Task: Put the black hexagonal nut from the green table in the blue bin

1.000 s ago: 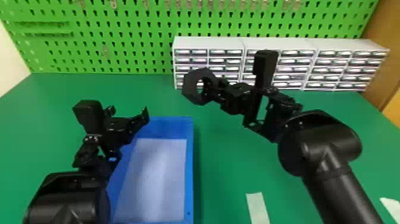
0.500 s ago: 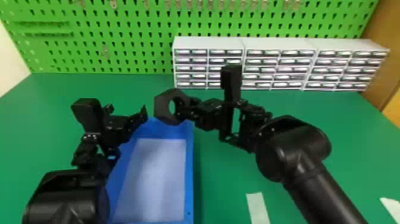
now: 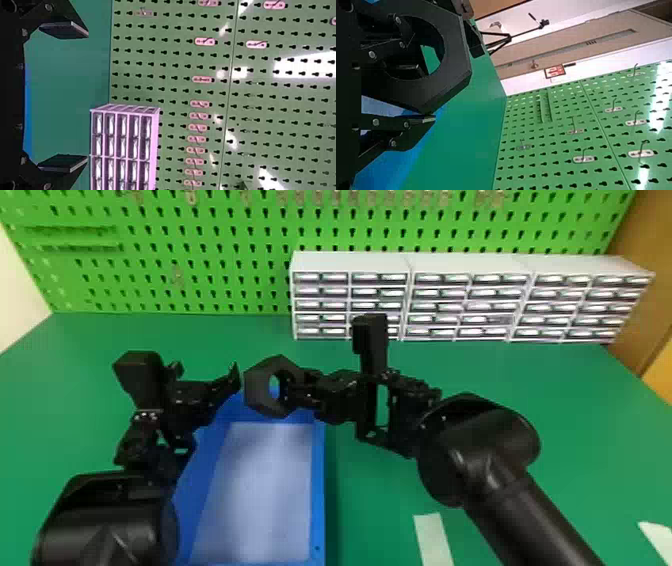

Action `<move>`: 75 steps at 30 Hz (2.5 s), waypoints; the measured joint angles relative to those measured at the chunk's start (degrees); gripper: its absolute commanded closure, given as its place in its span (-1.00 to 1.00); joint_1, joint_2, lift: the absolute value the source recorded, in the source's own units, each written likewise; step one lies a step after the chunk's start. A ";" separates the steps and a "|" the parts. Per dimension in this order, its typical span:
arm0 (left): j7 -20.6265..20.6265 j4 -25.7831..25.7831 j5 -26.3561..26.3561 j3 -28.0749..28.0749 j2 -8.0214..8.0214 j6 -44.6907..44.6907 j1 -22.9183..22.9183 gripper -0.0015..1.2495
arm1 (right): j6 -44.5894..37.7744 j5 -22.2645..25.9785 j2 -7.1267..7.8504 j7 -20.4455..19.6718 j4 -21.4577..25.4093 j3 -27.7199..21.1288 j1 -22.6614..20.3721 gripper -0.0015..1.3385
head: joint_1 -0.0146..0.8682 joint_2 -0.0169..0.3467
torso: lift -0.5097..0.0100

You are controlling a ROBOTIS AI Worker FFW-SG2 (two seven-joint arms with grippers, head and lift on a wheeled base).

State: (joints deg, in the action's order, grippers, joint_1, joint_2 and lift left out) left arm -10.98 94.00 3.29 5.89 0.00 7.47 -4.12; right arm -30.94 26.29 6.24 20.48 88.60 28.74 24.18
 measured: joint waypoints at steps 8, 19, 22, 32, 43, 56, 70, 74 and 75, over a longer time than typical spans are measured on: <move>0.00 -0.30 -0.41 0.71 0.00 0.00 -0.44 -0.72 | -0.12 0.83 0.01 0.00 -1.34 1.24 0.05 0.44 | 0.59 -0.63 | 0.59; 0.00 -0.44 -0.70 0.87 0.00 0.00 -0.62 -0.72 | -0.51 2.15 0.26 -0.03 -2.29 3.74 0.69 0.43 | 0.59 -0.63 | 0.59; 0.00 -0.47 -0.74 0.93 0.00 0.00 -0.63 -0.72 | -0.81 2.38 0.34 -0.03 -2.46 4.00 0.77 0.21 | 0.59 -0.63 | 0.59; 0.00 -0.49 -0.75 1.10 0.00 0.00 -0.55 -0.72 | -1.52 2.88 0.38 0.00 -2.57 4.13 0.92 -0.88 | 0.59 -0.63 | 0.59; 0.00 -0.49 -0.74 1.02 0.00 0.00 -0.47 -0.71 | -1.47 3.09 0.28 0.17 -2.46 1.92 1.00 -0.90 | 0.59 -0.63 | 0.59; 0.00 -0.49 -0.74 0.89 0.00 0.00 -0.29 -0.71 | -1.03 -1.70 -0.16 0.18 0.98 -5.38 -0.36 -0.89 | 0.59 -0.63 | 0.59; 0.00 -0.49 -0.74 1.32 0.00 0.00 -0.13 -0.71 | -1.68 -7.42 -0.59 0.18 5.96 -17.36 -3.99 -0.89 | 0.59 -0.63 | 0.59; 0.00 -0.49 -0.74 1.39 0.00 0.00 -0.10 -0.71 | -1.81 -8.61 -0.46 0.18 7.12 -19.77 -4.82 -0.89 | 0.59 -0.63 | 0.59; 0.00 -0.49 -0.74 1.40 0.00 0.00 -0.10 -0.71 | -1.83 -8.92 -0.46 0.18 7.36 -20.24 -4.99 -0.89 | 0.59 -0.63 | 0.59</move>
State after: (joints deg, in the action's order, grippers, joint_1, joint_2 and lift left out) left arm -10.99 93.51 2.55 7.29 0.00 7.47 -4.22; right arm -32.77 17.38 5.78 20.65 95.96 8.50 19.18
